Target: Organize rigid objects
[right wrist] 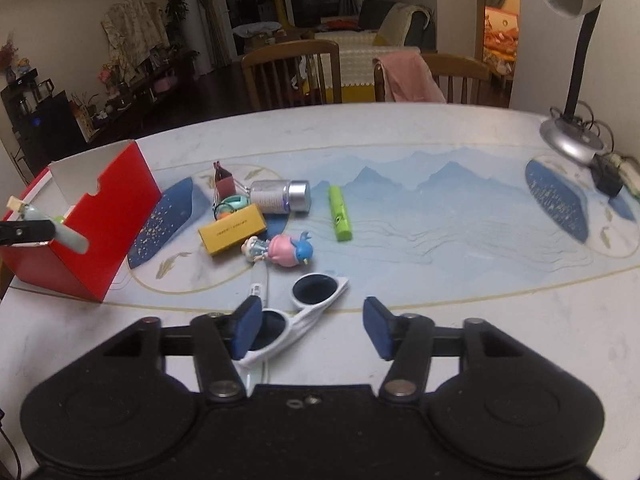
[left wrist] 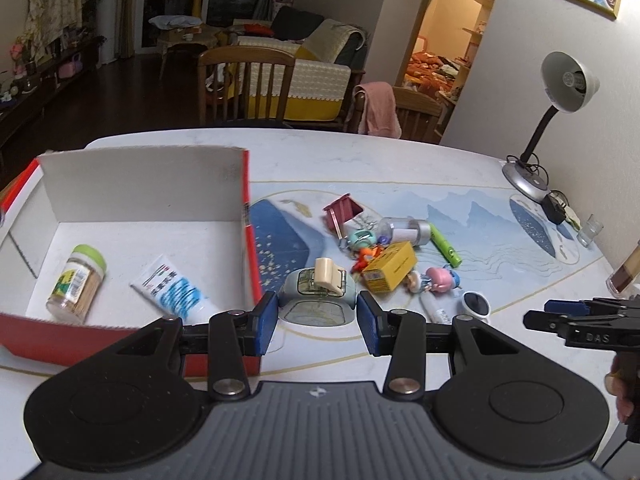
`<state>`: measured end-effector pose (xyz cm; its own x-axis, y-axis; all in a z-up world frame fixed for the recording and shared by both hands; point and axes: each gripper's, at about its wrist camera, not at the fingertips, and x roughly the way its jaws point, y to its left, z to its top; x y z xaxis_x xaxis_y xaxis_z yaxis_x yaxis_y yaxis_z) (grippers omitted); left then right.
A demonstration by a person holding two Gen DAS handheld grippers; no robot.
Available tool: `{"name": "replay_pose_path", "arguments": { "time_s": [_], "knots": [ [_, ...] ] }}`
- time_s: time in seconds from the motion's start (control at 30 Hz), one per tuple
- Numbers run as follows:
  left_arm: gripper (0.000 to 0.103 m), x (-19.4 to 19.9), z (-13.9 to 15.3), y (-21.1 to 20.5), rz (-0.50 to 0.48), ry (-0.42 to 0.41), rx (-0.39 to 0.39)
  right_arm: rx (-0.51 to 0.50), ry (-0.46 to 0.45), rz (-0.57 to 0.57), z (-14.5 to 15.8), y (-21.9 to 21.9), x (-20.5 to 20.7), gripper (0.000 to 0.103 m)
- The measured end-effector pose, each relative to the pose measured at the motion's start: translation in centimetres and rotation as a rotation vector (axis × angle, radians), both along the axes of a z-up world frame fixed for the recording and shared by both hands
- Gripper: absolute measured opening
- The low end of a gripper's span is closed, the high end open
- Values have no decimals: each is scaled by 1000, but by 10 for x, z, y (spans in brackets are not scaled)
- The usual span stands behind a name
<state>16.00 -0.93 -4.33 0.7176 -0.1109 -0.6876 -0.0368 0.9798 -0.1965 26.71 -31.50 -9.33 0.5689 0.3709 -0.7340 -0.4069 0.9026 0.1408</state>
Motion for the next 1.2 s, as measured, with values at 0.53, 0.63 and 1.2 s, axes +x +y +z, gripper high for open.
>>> {"name": "replay_pose_path", "arguments": {
  "time_s": [0.53,0.63,1.2],
  "knots": [
    [31,-7,-8,3,3,37,-11,18,207,-163,-63,36,47,42],
    [31,-5,-10,3,3,41,-10,17,218,-168,-67,35,51,26],
    [62,14,-76,-57,-174,191,25,59,172,-95,-44,16,36,23]
  ]
}}
